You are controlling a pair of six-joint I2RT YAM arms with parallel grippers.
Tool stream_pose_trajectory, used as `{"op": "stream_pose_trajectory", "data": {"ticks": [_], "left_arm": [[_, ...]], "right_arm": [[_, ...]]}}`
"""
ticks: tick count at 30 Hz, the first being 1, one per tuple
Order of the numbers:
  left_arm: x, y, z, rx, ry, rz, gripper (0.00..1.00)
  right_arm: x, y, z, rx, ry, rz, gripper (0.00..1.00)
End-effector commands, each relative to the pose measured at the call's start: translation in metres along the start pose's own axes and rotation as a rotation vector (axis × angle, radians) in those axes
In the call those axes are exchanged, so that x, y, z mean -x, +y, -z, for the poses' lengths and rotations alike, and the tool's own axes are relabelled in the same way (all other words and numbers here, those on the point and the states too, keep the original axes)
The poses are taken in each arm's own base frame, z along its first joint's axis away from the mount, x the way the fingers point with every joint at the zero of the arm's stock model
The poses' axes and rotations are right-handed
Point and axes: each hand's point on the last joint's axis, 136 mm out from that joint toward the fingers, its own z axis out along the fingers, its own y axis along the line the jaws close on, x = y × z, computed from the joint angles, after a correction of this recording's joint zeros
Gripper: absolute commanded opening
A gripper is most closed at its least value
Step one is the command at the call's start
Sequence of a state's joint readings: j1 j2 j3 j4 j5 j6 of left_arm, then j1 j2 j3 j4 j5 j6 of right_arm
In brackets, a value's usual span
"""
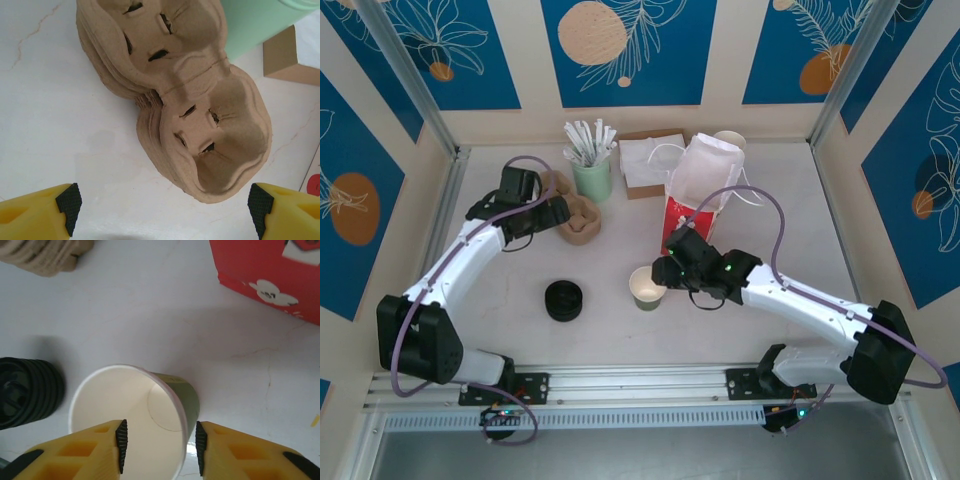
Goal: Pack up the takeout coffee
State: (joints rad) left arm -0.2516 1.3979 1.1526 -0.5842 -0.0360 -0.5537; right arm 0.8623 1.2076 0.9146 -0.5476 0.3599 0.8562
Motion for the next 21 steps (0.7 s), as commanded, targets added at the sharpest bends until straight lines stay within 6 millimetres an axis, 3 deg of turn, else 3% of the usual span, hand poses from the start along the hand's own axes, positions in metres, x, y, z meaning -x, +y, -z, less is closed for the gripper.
{"op": "stream_pose_trajectory", "data": {"ticks": [1, 11, 21], "left_arm": [[0.008, 0.001, 0.002, 0.046, -0.014, 0.028, 0.88], [0.013, -0.007, -0.014, 0.031, 0.002, 0.067, 0.75], [0.002, -0.017, -0.031, -0.008, 0.058, 0.066, 0.62]], "right_arm": [[0.018, 0.005, 0.025, 0.021, -0.049, -0.022, 0.45], [0.045, 0.009, 0.062, 0.105, -0.113, -0.093, 0.45], [0.057, 0.002, 0.077, 0.155, -0.135, -0.16, 0.45]]}}
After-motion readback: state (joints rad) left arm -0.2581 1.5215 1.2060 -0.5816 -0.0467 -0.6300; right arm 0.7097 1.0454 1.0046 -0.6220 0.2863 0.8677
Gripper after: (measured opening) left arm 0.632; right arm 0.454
